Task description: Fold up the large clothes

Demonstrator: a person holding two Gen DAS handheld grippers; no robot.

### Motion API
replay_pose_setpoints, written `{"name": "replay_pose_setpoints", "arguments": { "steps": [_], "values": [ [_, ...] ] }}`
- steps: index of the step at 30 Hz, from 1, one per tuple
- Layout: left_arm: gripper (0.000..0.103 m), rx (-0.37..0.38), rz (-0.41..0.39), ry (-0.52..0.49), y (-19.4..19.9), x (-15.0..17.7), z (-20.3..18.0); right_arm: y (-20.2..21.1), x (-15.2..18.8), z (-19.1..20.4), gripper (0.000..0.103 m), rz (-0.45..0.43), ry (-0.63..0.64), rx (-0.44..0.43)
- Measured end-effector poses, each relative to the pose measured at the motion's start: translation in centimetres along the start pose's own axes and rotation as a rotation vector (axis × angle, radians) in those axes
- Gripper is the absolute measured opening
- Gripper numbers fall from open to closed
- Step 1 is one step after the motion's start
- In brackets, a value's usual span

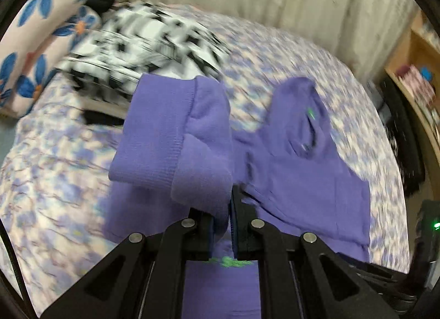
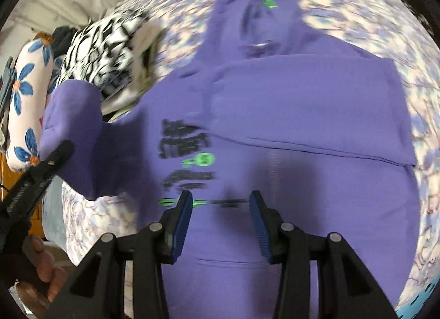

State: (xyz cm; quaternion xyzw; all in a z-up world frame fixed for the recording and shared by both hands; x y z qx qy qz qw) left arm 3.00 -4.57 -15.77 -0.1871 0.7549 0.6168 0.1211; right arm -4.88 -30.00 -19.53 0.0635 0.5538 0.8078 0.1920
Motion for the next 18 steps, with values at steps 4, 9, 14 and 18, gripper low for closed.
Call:
{"name": "replay_pose_setpoints", "arguments": {
  "steps": [4, 9, 14, 18],
  "values": [
    [0.008, -0.007, 0.080, -0.061, -3.9, 2.1, -4.5, -0.1, 0.9, -5.1, 0.043, -0.004, -0.066, 0.002],
    [0.017, -0.040, 0.158, -0.133, -8.1, 4.6, -8.3, -0.7, 1.6, -10.0, 0.043, 0.013, -0.120, -0.002],
    [0.060, 0.010, 0.201, -0.141, -9.4, 5.4, -9.5, -0.7, 1.4, -11.4, 0.044, 0.008, -0.101, -0.020],
    [0.068, 0.054, 0.197, -0.140, -7.9, 5.6, -9.4, -0.3, 1.1, -11.3, 0.054, -0.004, -0.072, -0.047]
  ]
}}
Point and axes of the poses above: each gripper's, at about its wrist camera, not at the fingertips, and y roughly against the way its jaws point, z to its left, x to its underside, the point moved 1 cm from there along -y, roughly the way its jaws point, and after that the axes turned 5 degrees about z, right-handed, at the moved point
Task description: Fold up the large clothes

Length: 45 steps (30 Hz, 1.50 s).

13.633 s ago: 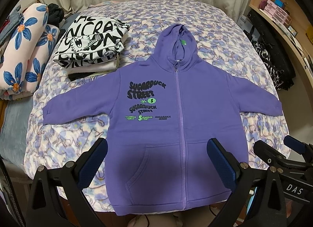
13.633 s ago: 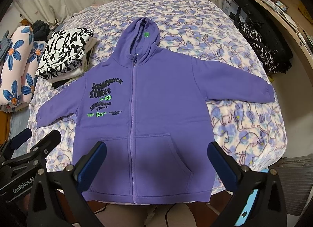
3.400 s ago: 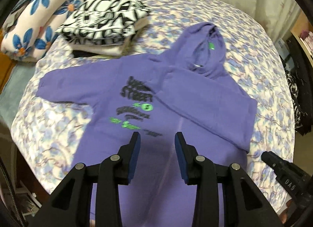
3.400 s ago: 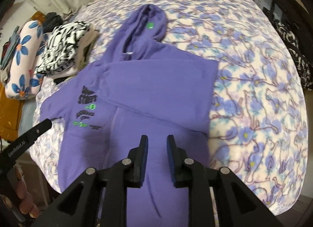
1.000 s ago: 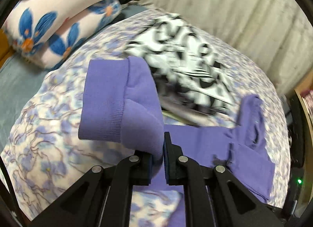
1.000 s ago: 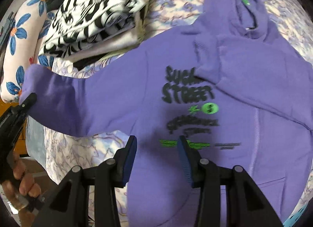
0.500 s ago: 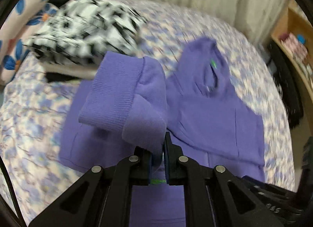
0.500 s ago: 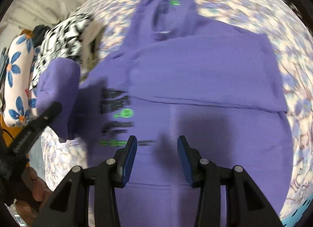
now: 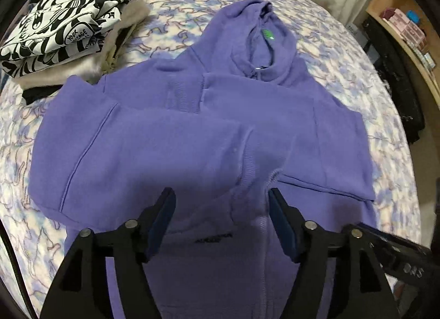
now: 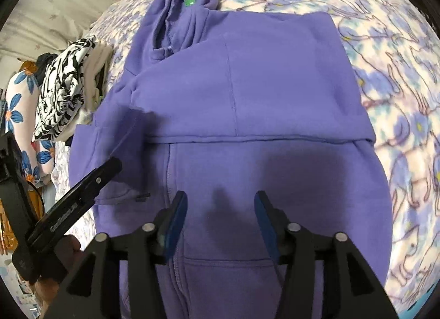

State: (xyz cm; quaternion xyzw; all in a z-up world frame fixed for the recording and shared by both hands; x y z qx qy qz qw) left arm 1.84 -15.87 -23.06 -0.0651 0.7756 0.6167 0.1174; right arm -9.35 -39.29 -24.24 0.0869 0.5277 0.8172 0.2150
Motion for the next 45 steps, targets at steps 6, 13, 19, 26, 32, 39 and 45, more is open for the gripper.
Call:
{"name": "replay_pose_setpoints", "arguments": {
  "steps": [6, 13, 19, 26, 32, 39, 45],
  "values": [
    [0.070, 0.053, -0.019, 0.008, 4.1, 0.4, 1.3, -0.1, -1.0, 2.1, 0.059, -0.010, 0.050, -0.047],
    [0.072, -0.024, -0.046, 0.057, 6.7, 0.8, 6.2, -2.4, -1.6, 3.9, 0.060, 0.021, 0.043, -0.090],
    [0.072, -0.111, -0.052, 0.145, 6.0, 0.1, 11.9, -6.9, -2.8, 4.7, 0.060, 0.063, 0.018, -0.095],
    [0.072, -0.173, -0.074, 0.222, 5.7, -0.6, 16.3, -8.3, -3.3, 7.9, 0.012, 0.050, 0.145, -0.079],
    [0.072, -0.186, -0.114, 0.219, 6.2, -1.3, 16.2, -1.3, -4.5, 10.4, 0.008, -0.136, 0.273, -0.130],
    [0.072, -0.166, -0.146, 0.180, 5.9, -2.8, 14.3, 3.6, -8.2, 6.3, 0.008, -0.316, 0.174, -0.070],
    [0.072, -0.159, -0.094, 0.136, 2.2, -4.3, 13.0, -1.4, -10.2, 0.0, 0.016, -0.155, 0.036, 0.063]
  ]
}}
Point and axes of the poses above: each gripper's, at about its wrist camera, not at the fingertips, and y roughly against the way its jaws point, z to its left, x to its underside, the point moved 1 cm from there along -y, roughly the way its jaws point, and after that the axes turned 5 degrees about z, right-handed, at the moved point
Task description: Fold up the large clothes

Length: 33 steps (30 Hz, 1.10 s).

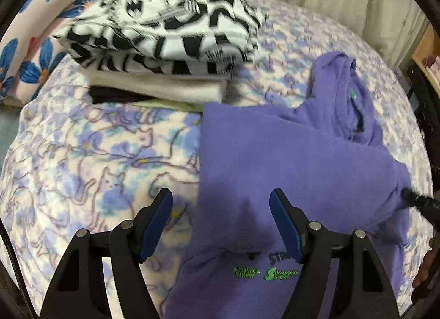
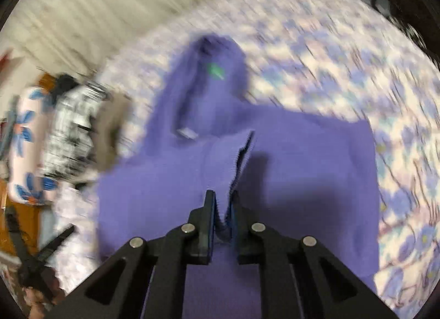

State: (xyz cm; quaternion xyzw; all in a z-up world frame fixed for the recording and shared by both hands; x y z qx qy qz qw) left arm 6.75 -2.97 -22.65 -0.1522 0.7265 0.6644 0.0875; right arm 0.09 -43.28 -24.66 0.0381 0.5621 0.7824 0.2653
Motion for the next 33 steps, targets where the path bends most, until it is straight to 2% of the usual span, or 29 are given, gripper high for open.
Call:
{"name": "replay_pose_setpoints", "arguments": {
  "steps": [2, 4, 7, 9, 14, 17, 18, 19, 20, 22, 24, 26, 27, 28, 30, 33],
  "values": [
    [0.072, -0.005, 0.037, -0.011, -1.7, -0.3, -0.2, -1.5, 0.3, -1.4, 0.030, 0.054, -0.061, -0.009],
    [0.072, -0.012, 0.058, -0.026, -3.2, -0.9, -0.2, -1.4, 0.6, -2.2, 0.043, 0.044, -0.091, -0.051],
    [0.072, -0.027, 0.067, -0.045, -4.6, -2.0, 0.2, -0.9, 0.3, -2.2, 0.058, 0.007, -0.085, -0.085],
    [0.072, -0.031, 0.087, -0.048, -5.7, -2.8, 0.6, -1.3, -0.1, -2.1, 0.060, 0.000, -0.074, -0.084],
    [0.072, 0.003, 0.155, -0.015, -8.4, -4.5, 1.7, -4.0, -2.6, -1.5, 0.060, 0.018, -0.040, -0.052],
    [0.071, 0.056, 0.206, 0.003, -9.9, -4.9, 2.0, -5.1, -3.3, -1.1, 0.060, 0.028, -0.017, -0.045],
    [0.054, 0.086, 0.206, 0.008, -10.1, -5.0, 2.0, -5.1, -3.3, -0.5, 0.053, 0.011, 0.021, -0.018],
    [0.025, 0.110, 0.199, 0.006, -10.0, -5.0, 1.9, -5.0, -3.5, 0.2, 0.033, 0.004, 0.065, -0.004],
    [0.021, 0.127, 0.195, -0.006, -9.8, -5.2, 1.5, -4.6, -3.5, 0.9, 0.028, -0.013, 0.101, 0.014],
    [0.017, 0.067, 0.150, -0.046, -9.0, -5.3, 0.7, -3.7, -3.7, 1.7, 0.019, -0.071, 0.134, 0.018],
    [0.017, 0.026, 0.126, -0.086, -9.1, -5.1, 0.1, -3.9, -3.8, 1.7, 0.019, -0.112, 0.146, 0.046],
    [0.023, -0.020, 0.121, -0.103, -10.1, -4.6, -0.2, -5.8, -3.8, 1.1, 0.024, -0.057, 0.124, 0.099],
    [0.032, -0.048, 0.113, -0.108, -10.2, -4.5, -0.4, -6.1, -3.8, 0.8, 0.035, -0.045, 0.102, 0.105],
    [0.045, -0.090, 0.102, -0.116, -10.2, -4.6, -0.7, -5.8, -3.8, 0.6, 0.038, -0.049, 0.087, 0.093],
    [0.055, -0.160, 0.079, -0.130, -9.4, -4.7, -1.0, -4.6, -3.7, 0.6, 0.040, -0.057, 0.060, 0.098],
    [0.055, -0.192, 0.038, -0.125, -7.2, -4.3, -0.9, -2.3, -2.6, 1.4, 0.041, -0.122, 0.062, 0.131]
  ]
}}
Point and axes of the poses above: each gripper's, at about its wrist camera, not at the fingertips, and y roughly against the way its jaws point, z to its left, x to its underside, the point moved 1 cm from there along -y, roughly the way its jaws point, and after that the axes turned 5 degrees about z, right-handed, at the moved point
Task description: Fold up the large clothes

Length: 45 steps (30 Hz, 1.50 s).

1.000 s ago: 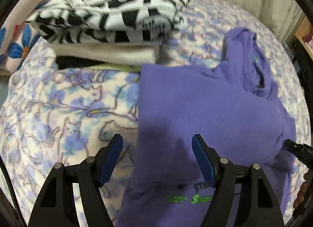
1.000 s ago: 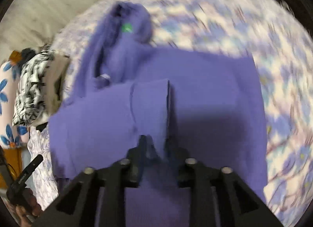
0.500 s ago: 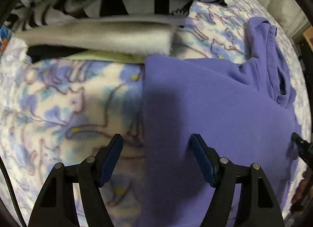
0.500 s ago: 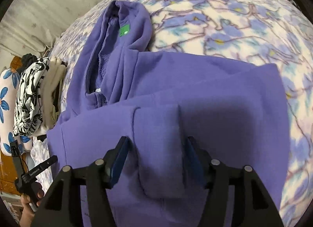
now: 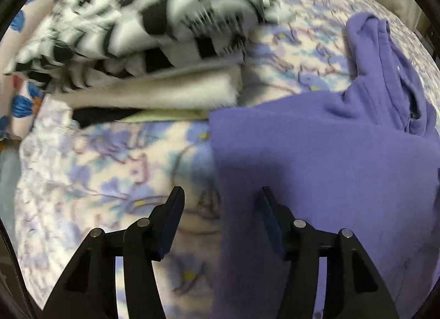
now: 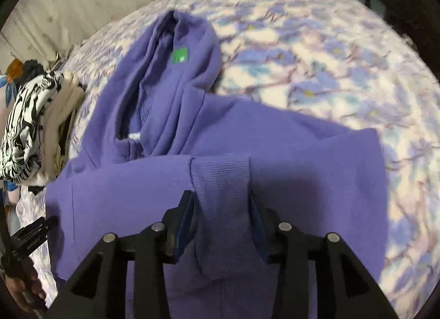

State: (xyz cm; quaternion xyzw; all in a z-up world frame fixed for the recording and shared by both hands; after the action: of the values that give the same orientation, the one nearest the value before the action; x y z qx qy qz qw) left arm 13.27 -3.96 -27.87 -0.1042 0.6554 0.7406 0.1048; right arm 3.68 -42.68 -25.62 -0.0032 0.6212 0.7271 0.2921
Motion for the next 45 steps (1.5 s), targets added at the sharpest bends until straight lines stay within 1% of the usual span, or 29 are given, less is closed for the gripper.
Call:
{"name": "replay_pose_setpoints", "arguments": {
  "steps": [2, 4, 5, 6, 8, 9, 11, 13, 14, 16, 17, 18, 20, 21, 22, 23, 24, 25, 26, 27, 29, 32, 34, 38, 42, 45],
  "values": [
    [0.055, -0.008, -0.062, 0.034, 2.4, 0.7, 0.2, 1.5, 1.1, 1.0, 0.042, -0.031, 0.014, 0.007],
    [0.055, 0.047, -0.108, 0.064, 4.4, 1.4, 0.1, 2.4, 2.5, 2.3, 0.046, -0.037, 0.027, -0.019],
    [0.055, 0.099, -0.122, 0.071, 5.3, 2.2, -0.5, 2.6, 3.4, 3.3, 0.047, -0.023, 0.030, -0.074],
    [0.054, 0.134, -0.120, 0.067, 5.8, 2.8, -1.2, 2.4, 3.9, 3.9, 0.047, -0.007, 0.034, -0.113],
    [0.049, 0.201, -0.098, 0.042, 5.8, 4.0, -3.7, 1.4, 5.4, 5.8, 0.047, 0.045, 0.055, -0.183],
    [0.042, 0.225, -0.076, 0.019, 5.5, 4.6, -5.3, 1.0, 6.2, 6.6, 0.047, 0.060, 0.073, -0.193],
    [0.040, 0.235, -0.023, -0.023, 4.4, 5.9, -7.7, -0.1, 7.2, 7.9, 0.047, 0.093, 0.101, -0.197],
    [0.040, 0.222, 0.008, -0.037, 3.1, 6.6, -8.6, -0.9, 7.5, 8.0, 0.047, 0.108, 0.113, -0.194],
    [0.040, 0.207, 0.030, -0.040, 2.3, 6.9, -8.8, -1.0, 7.5, 7.8, 0.047, 0.097, 0.123, -0.183],
    [0.040, 0.191, 0.038, -0.018, 1.5, 6.9, -8.2, -0.8, 7.3, 6.7, 0.047, 0.070, 0.132, -0.144],
    [0.040, 0.184, 0.038, -0.006, 1.2, 6.8, -7.8, -0.6, 7.0, 5.5, 0.047, 0.048, 0.124, -0.101],
    [0.040, 0.170, 0.035, 0.014, 1.1, 6.5, -7.0, -0.4, 6.7, 4.2, 0.046, 0.033, 0.110, -0.079],
    [0.040, 0.155, 0.036, 0.047, 0.8, 6.1, -5.6, -0.1, 6.0, 1.8, 0.035, 0.032, 0.075, -0.118],
    [0.037, 0.160, 0.045, 0.065, 0.6, 5.9, -4.9, 0.2, 5.9, 1.0, 0.025, 0.035, 0.067, -0.122],
    [0.036, 0.172, 0.054, 0.076, 0.4, 5.8, -4.4, 0.6, 5.9, 0.5, 0.025, 0.025, 0.072, -0.077],
    [0.036, 0.182, 0.063, 0.083, 0.3, 5.6, -4.0, 1.0, 5.8, 0.0, 0.028, 0.011, 0.077, 0.030],
    [0.036, 0.182, 0.066, 0.076, 0.3, 5.5, -4.0, 1.1, 5.8, -0.3, 0.032, 0.007, 0.072, 0.050],
    [0.036, 0.173, 0.067, 0.062, 0.4, 5.6, -4.2, 1.3, 5.7, -1.1, 0.032, 0.011, 0.045, 0.032],
    [0.036, 0.160, 0.068, 0.049, 0.5, 5.6, -4.4, 1.4, 5.7, -2.3, 0.032, 0.025, -0.010, 0.006],
    [0.036, 0.149, 0.069, 0.038, 0.6, 5.7, -4.6, 1.6, 5.8, -3.0, 0.032, 0.036, -0.043, 0.000],
    [0.036, 0.139, 0.074, 0.036, 1.3, 6.1, -4.7, 2.0, 5.9, -3.7, 0.032, 0.046, -0.070, -0.003],
    [0.042, 0.131, 0.083, 0.033, 2.3, 6.3, -5.0, 3.0, 6.1, -3.8, 0.032, 0.048, -0.076, -0.009],
    [0.053, 0.121, 0.073, 0.026, 3.4, 6.6, -5.1, 4.0, 6.2, -3.7, 0.032, 0.043, -0.077, -0.012],
    [0.056, 0.121, 0.048, -0.002, 6.4, 6.9, -5.3, 6.3, 6.4, -3.9, 0.032, 0.029, -0.094, -0.034],
    [0.068, 0.120, 0.025, -0.003, 9.6, 7.0, -5.0, 8.6, 6.1, -3.4, 0.033, 0.020, -0.075, -0.040],
    [0.068, 0.125, 0.008, -0.003, 11.6, 7.0, -4.9, 10.7, 6.2, -3.0, 0.035, 0.014, -0.054, -0.040]
  ]
}}
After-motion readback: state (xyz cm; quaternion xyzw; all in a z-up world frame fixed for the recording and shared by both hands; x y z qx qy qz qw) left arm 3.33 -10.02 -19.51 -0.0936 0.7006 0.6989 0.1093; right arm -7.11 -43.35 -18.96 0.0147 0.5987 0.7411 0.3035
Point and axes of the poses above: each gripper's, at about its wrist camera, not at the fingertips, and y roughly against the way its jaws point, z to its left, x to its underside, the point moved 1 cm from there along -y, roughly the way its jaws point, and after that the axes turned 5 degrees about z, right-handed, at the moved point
